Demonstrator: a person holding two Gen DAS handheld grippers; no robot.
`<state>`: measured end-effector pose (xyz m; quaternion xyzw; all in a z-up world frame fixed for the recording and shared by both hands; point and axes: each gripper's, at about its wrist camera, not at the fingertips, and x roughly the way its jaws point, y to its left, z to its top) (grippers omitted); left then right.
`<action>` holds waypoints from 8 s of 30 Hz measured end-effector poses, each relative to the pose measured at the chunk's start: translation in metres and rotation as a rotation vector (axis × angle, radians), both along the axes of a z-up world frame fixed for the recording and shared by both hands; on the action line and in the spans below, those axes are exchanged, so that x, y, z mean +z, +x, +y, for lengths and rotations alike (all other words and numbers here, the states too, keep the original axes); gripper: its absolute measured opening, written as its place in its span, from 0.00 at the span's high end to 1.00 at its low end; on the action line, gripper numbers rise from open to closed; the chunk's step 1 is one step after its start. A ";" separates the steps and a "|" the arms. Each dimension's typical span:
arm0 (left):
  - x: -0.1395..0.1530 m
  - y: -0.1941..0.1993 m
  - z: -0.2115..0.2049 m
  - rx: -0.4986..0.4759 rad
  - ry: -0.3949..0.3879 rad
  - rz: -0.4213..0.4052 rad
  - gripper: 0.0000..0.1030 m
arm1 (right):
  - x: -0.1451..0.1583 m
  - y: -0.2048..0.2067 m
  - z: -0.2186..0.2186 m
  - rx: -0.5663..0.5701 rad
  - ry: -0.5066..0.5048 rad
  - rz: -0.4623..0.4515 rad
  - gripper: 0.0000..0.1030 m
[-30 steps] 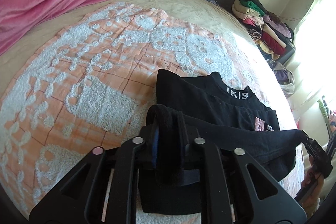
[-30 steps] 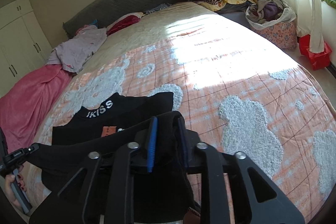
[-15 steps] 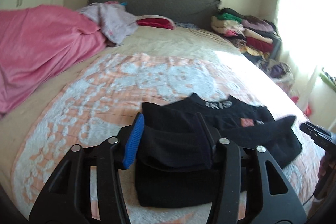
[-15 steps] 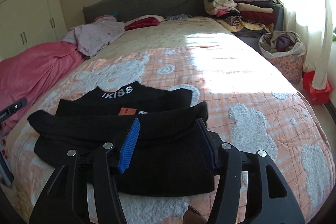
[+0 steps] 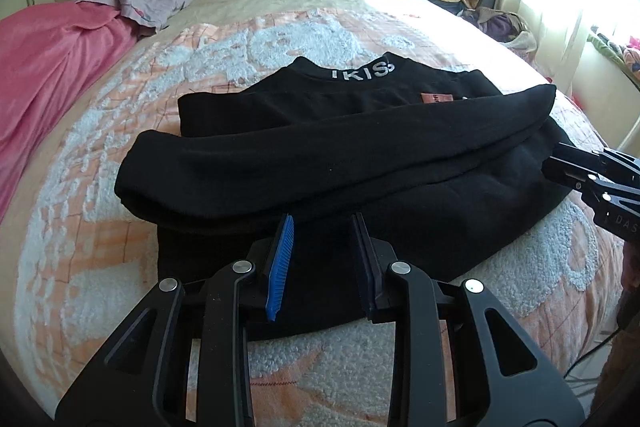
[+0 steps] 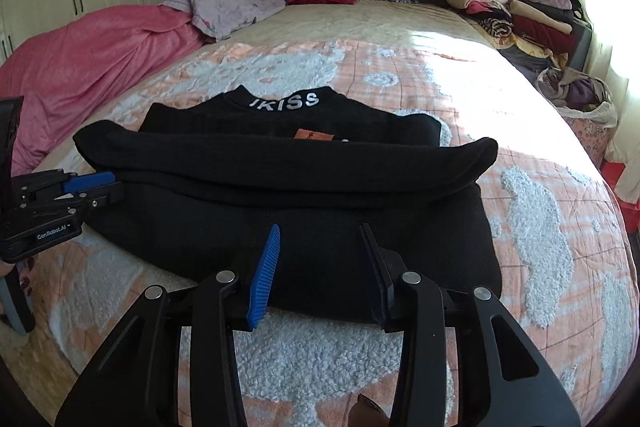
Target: Fold small clothes
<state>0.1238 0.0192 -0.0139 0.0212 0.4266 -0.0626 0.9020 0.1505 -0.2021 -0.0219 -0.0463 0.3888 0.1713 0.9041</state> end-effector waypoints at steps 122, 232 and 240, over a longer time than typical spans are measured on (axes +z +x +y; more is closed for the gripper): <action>-0.022 0.117 0.124 0.286 -0.140 -0.037 0.96 | -0.042 0.169 -0.087 -0.409 0.078 0.063 0.82; 0.009 0.057 0.117 0.295 -0.118 -0.010 0.09 | -0.006 -0.054 0.158 0.256 -0.116 -0.113 0.06; -0.002 0.073 0.123 0.288 -0.097 0.034 0.09 | -0.025 -0.047 0.191 0.320 -0.179 -0.109 0.06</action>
